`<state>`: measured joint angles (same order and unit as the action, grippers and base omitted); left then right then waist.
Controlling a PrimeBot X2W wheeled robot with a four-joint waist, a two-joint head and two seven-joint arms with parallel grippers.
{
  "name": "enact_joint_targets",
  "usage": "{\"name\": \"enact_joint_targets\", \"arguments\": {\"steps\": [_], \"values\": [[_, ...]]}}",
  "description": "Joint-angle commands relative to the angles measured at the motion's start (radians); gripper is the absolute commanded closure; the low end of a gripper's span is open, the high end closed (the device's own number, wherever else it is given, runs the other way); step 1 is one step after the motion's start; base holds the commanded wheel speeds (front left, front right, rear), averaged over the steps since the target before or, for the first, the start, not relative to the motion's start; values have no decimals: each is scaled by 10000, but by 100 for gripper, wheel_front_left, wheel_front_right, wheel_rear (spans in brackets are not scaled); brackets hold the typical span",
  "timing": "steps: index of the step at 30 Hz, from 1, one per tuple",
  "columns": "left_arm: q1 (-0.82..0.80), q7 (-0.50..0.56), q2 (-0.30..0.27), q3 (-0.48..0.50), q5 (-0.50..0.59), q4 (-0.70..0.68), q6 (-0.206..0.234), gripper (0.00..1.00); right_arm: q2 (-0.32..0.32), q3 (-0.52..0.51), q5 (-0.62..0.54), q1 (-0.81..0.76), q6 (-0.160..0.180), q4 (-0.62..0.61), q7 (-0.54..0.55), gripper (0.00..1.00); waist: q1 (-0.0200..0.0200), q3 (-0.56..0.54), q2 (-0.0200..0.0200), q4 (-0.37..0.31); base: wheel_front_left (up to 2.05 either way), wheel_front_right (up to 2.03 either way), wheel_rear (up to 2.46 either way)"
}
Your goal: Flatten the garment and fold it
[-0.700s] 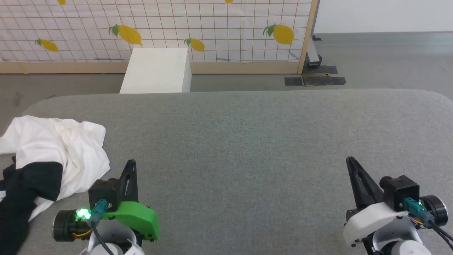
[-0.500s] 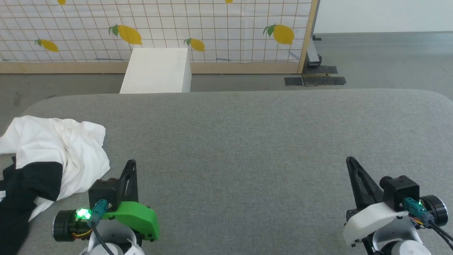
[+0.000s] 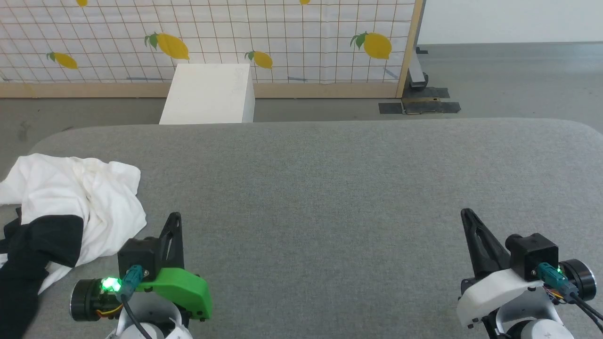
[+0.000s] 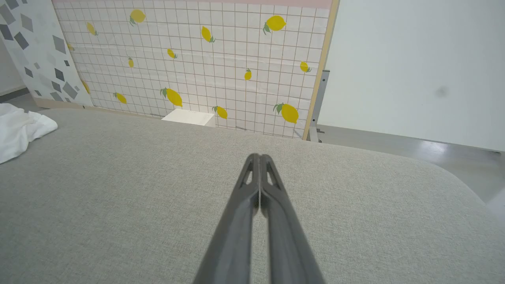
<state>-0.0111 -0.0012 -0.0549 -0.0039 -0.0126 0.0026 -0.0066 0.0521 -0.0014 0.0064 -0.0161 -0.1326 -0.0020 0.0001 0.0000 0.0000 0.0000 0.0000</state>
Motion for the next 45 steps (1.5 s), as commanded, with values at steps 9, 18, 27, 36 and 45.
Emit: {"name": "enact_joint_targets", "arguments": {"steps": [9,18,27,36,45], "values": [[-12,-53,-1,-62,-77,39,31,0,0,-6,41,0,0,11,-47,0,0,1,0,2,0,0,0],[-75,-244,1,-147,-214,197,158,0,-2,-22,136,13,2,75,-211,0,0,-1,0,130,0,0,0],[-83,-429,-27,-139,-347,291,310,0,-3,-45,173,33,3,159,-372,0,0,-18,0,565,0,0,0],[1,-616,-77,-72,-484,323,482,0,-4,-24,270,47,4,236,-530,0,0,-50,0,1228,0,0,0],[127,-803,-127,-16,-639,336,628,0,-6,40,372,86,6,332,-694,0,0,-59,0,1859,0,0,0]]}}
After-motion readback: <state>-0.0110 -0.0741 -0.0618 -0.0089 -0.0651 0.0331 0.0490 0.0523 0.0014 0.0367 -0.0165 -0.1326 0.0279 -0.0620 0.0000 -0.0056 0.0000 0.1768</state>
